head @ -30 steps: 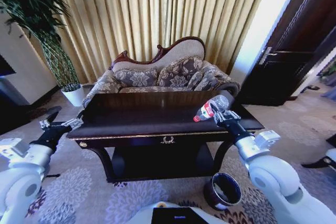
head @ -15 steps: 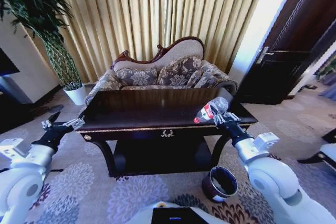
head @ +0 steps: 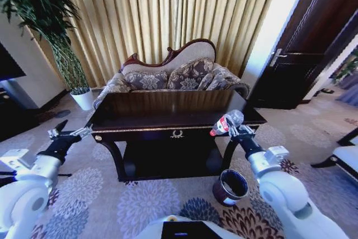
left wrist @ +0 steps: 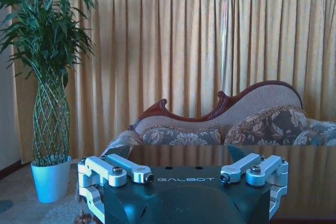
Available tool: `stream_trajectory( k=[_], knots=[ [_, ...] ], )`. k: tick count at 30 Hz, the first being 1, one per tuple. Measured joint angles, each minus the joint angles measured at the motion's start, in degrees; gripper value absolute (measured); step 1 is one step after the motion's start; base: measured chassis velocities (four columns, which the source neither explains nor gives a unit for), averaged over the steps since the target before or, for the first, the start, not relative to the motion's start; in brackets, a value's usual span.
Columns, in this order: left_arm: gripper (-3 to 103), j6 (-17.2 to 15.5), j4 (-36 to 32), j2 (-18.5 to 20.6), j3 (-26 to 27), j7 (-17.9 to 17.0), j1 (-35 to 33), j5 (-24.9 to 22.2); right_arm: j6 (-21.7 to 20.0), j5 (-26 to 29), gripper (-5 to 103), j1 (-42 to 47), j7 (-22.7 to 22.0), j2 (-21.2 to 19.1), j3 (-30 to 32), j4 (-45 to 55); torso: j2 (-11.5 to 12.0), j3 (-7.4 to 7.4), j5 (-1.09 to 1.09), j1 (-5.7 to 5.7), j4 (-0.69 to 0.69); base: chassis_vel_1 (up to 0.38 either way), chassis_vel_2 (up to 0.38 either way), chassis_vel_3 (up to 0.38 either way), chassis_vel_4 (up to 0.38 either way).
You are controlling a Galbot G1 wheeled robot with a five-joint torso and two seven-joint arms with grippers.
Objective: Move to the front of the table and place the trash on the table into the trash bin.
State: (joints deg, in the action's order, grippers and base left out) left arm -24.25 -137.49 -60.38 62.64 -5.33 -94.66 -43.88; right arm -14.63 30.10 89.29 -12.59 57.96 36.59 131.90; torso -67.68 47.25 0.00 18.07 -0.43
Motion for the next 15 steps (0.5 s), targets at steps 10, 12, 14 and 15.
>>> stream_trajectory(
  k=[10, 12, 14, 15],
  knots=[
    [100, 0.0, -0.9, -1.8, -1.7, 0.2, -0.4, 1.4, 1.1, -0.9, 25, -2.2, 2.0, 2.8, -1.3, -18.1, 0.0, 0.02, 0.01, 0.03, -0.01, 0.009, -0.006, -0.013, 0.008],
    [100, 0.0, -0.9, -1.9, -1.7, 0.4, -0.6, 1.5, 1.9, -2.1, 25, -4.1, 2.0, 3.0, -2.1, -23.8, 0.0, 0.02, 0.01, 0.02, -0.02, 0.0, 0.0, 0.0, 0.0],
    [100, -0.1, -0.9, -1.9, -1.6, 0.5, -0.8, 1.5, 2.5, -3.0, 25, -5.8, 2.0, 3.1, -2.7, -27.9, 0.0, 0.01, 0.02, 0.02, -0.01, 0.0, 0.0, 0.0, 0.0],
    [100, -0.1, -0.9, -1.9, -1.4, 0.6, -1.1, 1.6, 3.0, -4.0, 25, -8.0, 2.1, 3.2, -3.5, -33.2, 0.0, 0.01, 0.0, 0.02, 0.01, 0.0, 0.0, 0.0, 0.0]
  ],
)
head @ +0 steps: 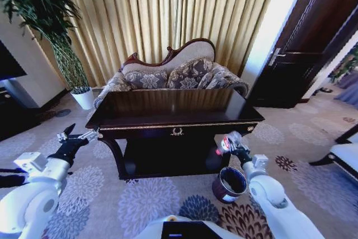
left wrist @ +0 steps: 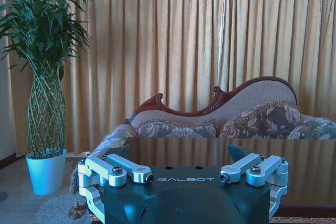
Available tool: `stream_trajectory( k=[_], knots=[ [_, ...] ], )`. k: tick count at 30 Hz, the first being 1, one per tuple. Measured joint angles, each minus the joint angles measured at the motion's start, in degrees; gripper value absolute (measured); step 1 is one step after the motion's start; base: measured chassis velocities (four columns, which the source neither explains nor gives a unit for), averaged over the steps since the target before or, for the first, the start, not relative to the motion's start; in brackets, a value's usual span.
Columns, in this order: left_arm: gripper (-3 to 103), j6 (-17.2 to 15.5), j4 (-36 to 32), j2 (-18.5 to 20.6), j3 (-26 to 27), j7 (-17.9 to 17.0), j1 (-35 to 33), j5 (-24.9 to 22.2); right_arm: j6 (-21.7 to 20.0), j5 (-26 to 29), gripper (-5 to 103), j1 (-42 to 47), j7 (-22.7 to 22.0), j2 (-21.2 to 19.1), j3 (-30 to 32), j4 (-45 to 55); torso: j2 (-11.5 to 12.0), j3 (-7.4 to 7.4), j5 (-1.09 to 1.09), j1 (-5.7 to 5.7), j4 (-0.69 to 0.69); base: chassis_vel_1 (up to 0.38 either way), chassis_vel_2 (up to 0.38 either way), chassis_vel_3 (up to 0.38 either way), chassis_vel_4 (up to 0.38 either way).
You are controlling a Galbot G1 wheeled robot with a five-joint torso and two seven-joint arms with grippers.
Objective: Move to the front of the table and place the trash on the table into the trash bin.
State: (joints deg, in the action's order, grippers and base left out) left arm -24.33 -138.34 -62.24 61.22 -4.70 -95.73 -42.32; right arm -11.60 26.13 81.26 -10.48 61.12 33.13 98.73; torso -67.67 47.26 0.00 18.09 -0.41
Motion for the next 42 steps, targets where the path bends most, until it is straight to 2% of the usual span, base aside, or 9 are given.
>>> stream_trajectory(
  k=[7, 12, 17, 23, 26, 28, 30, 36, 42],
  knots=[
    [100, 0.0, -0.4, -0.2, 0.3, 0.1, -1.0, 0.1, 2.3, -3.6, 25, -7.9, 1.1, 0.6, -2.2, -19.8, 0.0, 0.0, 0.01, 0.01, -0.02, 0.0, 0.0, 0.0, 0.0],
    [100, 0.1, -1.3, -0.1, 0.4, 0.0, -1.3, 0.1, 6.1, -7.1, 25, -14.6, 1.7, 2.3, -2.8, -35.2, 0.0, 0.0, 0.01, -0.01, -0.01, 0.0, 0.0, 0.0, 0.0],
    [100, 0.3, -2.3, -0.1, 0.5, -0.1, -1.7, 0.1, 8.5, -9.2, 25, -20.2, 1.7, 3.3, -2.9, -44.3, 0.0, 0.0, 0.0, 0.0, -0.01, 0.0, 0.0, 0.0, 0.0],
    [100, 0.5, -2.9, -0.2, 1.2, -0.1, -2.3, 0.0, 10.3, -13.6, 22, -23.8, 1.6, 4.2, -2.7, -49.1, 0.0, 0.0, -0.01, 0.0, 0.01, 0.0, 0.0, 0.0, 0.0],
    [100, 0.7, -2.9, -0.3, 1.3, -0.1, -2.5, 0.0, 10.3, -15.1, 26, -23.9, 1.6, 4.7, -2.6, -49.5, 0.0, 0.0, 0.0, -0.01, -0.02, 0.0, 0.0, 0.0, 0.0],
    [100, 1.2, -2.9, -0.3, 1.4, -0.1, -2.8, 0.0, 10.3, -15.9, 41, -23.6, 1.5, 5.1, -2.3, -49.6, 0.0, -0.01, -0.01, -0.01, -0.02, 0.0, 0.0, 0.0, 0.0],
    [100, 1.3, -2.9, -0.3, 1.4, -0.1, -2.8, 0.1, 10.2, -16.0, 41, -23.5, 1.5, 5.2, -2.2, -49.5, 0.0, -0.01, 0.0, -0.01, -0.02, 0.0, 0.0, 0.0, 0.0],
    [100, 1.5, -2.8, -0.2, 0.7, -0.1, -2.4, 0.1, 10.1, -15.5, 70, -22.0, -0.1, 5.5, -1.7, -48.1, 0.0, -0.01, 0.0, -0.01, -0.01, 0.0, 0.0, 0.0, 0.0],
    [100, 1.5, -2.5, 0.0, 0.4, -0.1, -2.0, 0.1, 9.9, -15.1, 92, -20.6, -0.3, 5.4, -1.4, -46.6, 0.0, -0.01, 0.0, -0.01, -0.01, 0.0, 0.0, 0.0, 0.0]
  ],
)
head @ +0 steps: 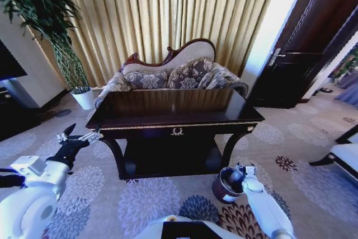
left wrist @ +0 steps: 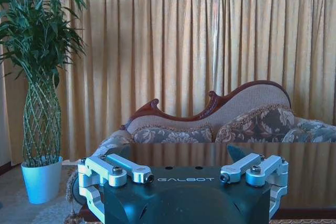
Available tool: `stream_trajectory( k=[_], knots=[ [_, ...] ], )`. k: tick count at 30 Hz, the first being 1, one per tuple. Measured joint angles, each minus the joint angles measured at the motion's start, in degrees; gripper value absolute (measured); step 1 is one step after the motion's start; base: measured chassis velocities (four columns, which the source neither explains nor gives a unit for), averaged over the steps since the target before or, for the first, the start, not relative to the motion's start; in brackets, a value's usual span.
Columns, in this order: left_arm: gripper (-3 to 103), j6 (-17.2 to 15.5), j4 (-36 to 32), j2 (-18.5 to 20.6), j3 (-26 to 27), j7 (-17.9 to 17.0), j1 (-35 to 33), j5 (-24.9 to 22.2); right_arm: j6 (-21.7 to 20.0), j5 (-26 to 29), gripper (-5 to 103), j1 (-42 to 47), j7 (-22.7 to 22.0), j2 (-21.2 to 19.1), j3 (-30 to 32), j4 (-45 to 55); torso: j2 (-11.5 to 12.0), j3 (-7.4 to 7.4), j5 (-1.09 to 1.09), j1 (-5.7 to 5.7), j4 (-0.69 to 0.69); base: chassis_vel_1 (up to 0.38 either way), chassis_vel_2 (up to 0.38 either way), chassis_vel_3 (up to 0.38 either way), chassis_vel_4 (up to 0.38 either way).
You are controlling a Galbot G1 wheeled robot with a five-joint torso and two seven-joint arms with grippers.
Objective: Move to the front of the table and place the trash on the table into the trash bin.
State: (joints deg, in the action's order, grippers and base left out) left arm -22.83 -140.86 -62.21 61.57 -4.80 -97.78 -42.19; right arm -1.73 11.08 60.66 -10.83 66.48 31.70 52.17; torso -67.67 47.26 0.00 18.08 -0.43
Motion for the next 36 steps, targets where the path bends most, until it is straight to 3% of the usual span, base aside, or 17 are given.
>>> stream_trajectory(
  k=[4, 18, 20, 21, 23, 24, 26, 27, 29, 32, 36],
  knots=[
    [100, 0.0, 0.0, -0.1, 0.1, 0.0, -0.2, 0.0, -0.4, 0.9, 100, 1.2, 0.0, 0.0, 0.1, 1.2, 0.0, 0.0, 0.0, 0.0, 0.0, 0.0, 0.0, 0.0, 0.0],
    [100, 0.0, -0.4, -0.3, 0.5, 0.0, -0.4, -0.1, -2.4, 4.7, 100, 5.0, 0.0, 0.1, 0.2, 8.1, 0.0, 0.0, 0.02, 0.0, -0.01, 0.0, 0.0, 0.0, 0.0],
    [100, 0.1, -0.5, -0.6, 0.5, 0.0, -0.4, -0.1, -4.1, 9.9, 100, 8.1, 1.1, -1.0, 0.0, 17.3, 0.0, 0.0, 0.0, 0.0, -0.01, 0.0, 0.0, 0.0, 0.0],
    [100, 0.1, -0.5, -0.6, 0.5, 0.0, -0.4, -0.1, -4.1, 9.9, 100, 8.1, 1.1, -1.0, 0.0, 17.3, 0.0, 0.0, 0.0, 0.0, -0.01, 0.0, 0.0, 0.0, 0.0],
    [100, 0.2, -0.4, -1.2, 0.7, -0.1, -0.4, -0.2, -5.0, 14.1, 100, 12.4, 3.8, -2.3, 0.5, 31.7, 0.0, 0.0, 0.0, 0.0, 0.01, 0.0, 0.0, 0.0, 0.0],
    [100, 0.2, -0.4, -1.2, 0.7, -0.1, -0.4, -0.2, -5.0, 14.1, 100, 12.4, 3.8, -2.3, 0.5, 31.7, 0.0, 0.0, 0.0, 0.0, 0.01, 0.0, 0.0, 0.0, 0.0],
    [100, 0.2, -0.4, -1.5, 1.6, -0.2, -0.5, -0.3, -6.6, 17.1, 100, 16.1, 4.6, -3.4, 1.4, 44.8, 0.0, 0.0, -0.03, 0.0, 0.01, 0.0, 0.0, 0.0, 0.0],
    [100, 0.2, -0.4, -1.5, 1.6, -0.2, -0.5, -0.3, -6.6, 17.1, 100, 16.1, 4.6, -3.4, 1.4, 44.8, 0.0, 0.0, -0.03, 0.0, 0.01, 0.0, 0.0, 0.0, 0.0],
    [100, 0.2, -1.2, -1.7, 2.5, -0.2, -0.7, -0.3, -9.6, 18.7, 100, 18.8, 4.6, -4.1, 2.5, 55.9, 0.0, -0.01, -0.01, 0.0, -0.01, 0.0, 0.0, 0.0, 0.0],
    [100, 0.2, -2.1, -2.0, 2.8, -0.4, -0.8, -0.3, -12.5, 19.0, 100, 20.2, 3.4, -4.6, 3.1, 63.9, 0.0, -0.01, -0.01, 0.0, 0.0, 0.0, 0.0, 0.0, 0.0],
    [100, 0.2, -2.4, -2.2, 2.6, -1.1, -0.8, -0.4, -14.9, 19.9, 100, 21.5, 2.2, -4.9, 3.7, 71.6, 0.0, -0.01, 0.0, -0.01, 0.0, 0.0, 0.0, 0.0, 0.0]
  ],
)
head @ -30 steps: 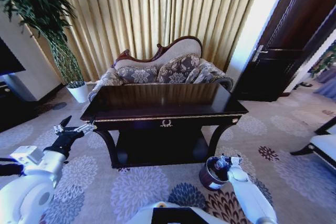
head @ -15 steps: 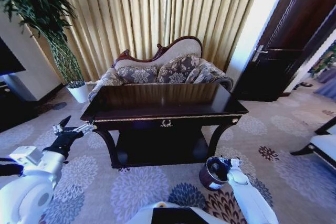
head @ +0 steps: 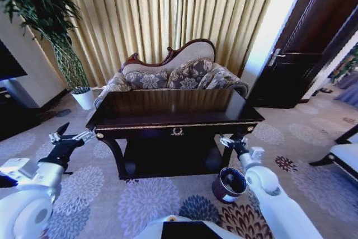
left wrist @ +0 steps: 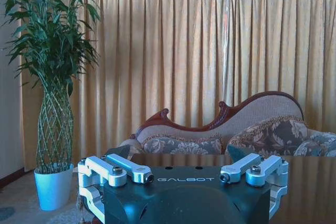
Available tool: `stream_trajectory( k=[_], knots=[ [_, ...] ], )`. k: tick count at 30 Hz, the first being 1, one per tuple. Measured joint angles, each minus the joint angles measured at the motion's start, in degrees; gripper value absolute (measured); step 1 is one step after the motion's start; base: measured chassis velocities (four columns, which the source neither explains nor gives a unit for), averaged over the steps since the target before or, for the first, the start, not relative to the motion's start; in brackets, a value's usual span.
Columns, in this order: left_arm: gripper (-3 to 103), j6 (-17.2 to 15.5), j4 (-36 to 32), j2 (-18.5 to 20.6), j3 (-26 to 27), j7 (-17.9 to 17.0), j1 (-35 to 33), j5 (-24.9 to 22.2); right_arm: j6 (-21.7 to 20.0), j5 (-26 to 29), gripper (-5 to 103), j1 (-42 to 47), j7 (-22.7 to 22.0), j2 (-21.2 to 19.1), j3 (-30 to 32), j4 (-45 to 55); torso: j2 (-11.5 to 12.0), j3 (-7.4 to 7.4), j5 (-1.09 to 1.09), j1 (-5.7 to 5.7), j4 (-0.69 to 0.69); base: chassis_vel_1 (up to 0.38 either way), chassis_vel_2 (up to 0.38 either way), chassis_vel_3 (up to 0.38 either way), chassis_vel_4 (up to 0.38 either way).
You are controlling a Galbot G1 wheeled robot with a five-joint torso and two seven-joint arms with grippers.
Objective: Move to the front of the table and place the trash on the table into the trash bin.
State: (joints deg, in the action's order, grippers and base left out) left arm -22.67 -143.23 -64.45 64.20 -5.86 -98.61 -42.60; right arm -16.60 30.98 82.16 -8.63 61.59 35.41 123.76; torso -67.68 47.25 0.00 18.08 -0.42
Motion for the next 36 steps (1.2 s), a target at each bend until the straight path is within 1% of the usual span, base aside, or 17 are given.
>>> stream_trajectory(
  k=[2, 3, 6, 12, 24, 36],
  knots=[
    [100, -0.3, 0.0, 0.1, -0.3, -0.1, 0.3, 0.0, -1.3, 0.4, 100, 0.8, -0.9, 0.0, 0.1, 4.9, 0.0, 0.0, 0.0, 0.0, 0.0, 0.0, 0.0, 0.0, 0.0],
    [100, -0.3, 0.0, 0.1, -0.3, -0.1, 0.3, 0.0, -1.3, 0.4, 100, 0.8, -0.9, 0.0, 0.1, 4.9, 0.0, 0.0, 0.0, 0.0, 0.0, 0.0, 0.0, 0.0, 0.0],
    [100, -0.6, 0.0, 0.4, -0.8, -0.1, 0.6, 0.0, -2.5, 0.5, 100, 1.7, -1.6, 0.1, -0.1, 9.6, 0.0, 0.0, 0.0, 0.0, -0.01, 0.0, 0.0, 0.0, 0.0],
    [100, -0.9, 0.0, 0.5, -1.0, -0.1, 0.5, 0.0, -3.9, 0.4, 100, 1.7, -2.1, -0.2, -0.6, 12.5, 0.0, 0.0, 0.01, 0.0, 0.0, 0.0, 0.0, 0.0, 0.0],
    [100, -1.0, 0.0, 0.8, -0.9, 0.0, 0.7, 0.0, -4.4, -0.2, 100, 2.3, -2.5, -0.3, -1.0, 13.5, 0.0, 0.01, 0.01, 0.01, -0.01, 0.012, -0.012, -0.019, 0.016],
    [100, -1.0, 0.0, 0.7, -0.6, 0.0, 0.5, -0.1, -4.4, -0.7, 100, 3.6, -2.6, -0.1, -0.6, 14.2, 0.0, 0.0, 0.01, -0.01, 0.0, 0.123, -0.129, -0.129, 0.131]
  ],
)
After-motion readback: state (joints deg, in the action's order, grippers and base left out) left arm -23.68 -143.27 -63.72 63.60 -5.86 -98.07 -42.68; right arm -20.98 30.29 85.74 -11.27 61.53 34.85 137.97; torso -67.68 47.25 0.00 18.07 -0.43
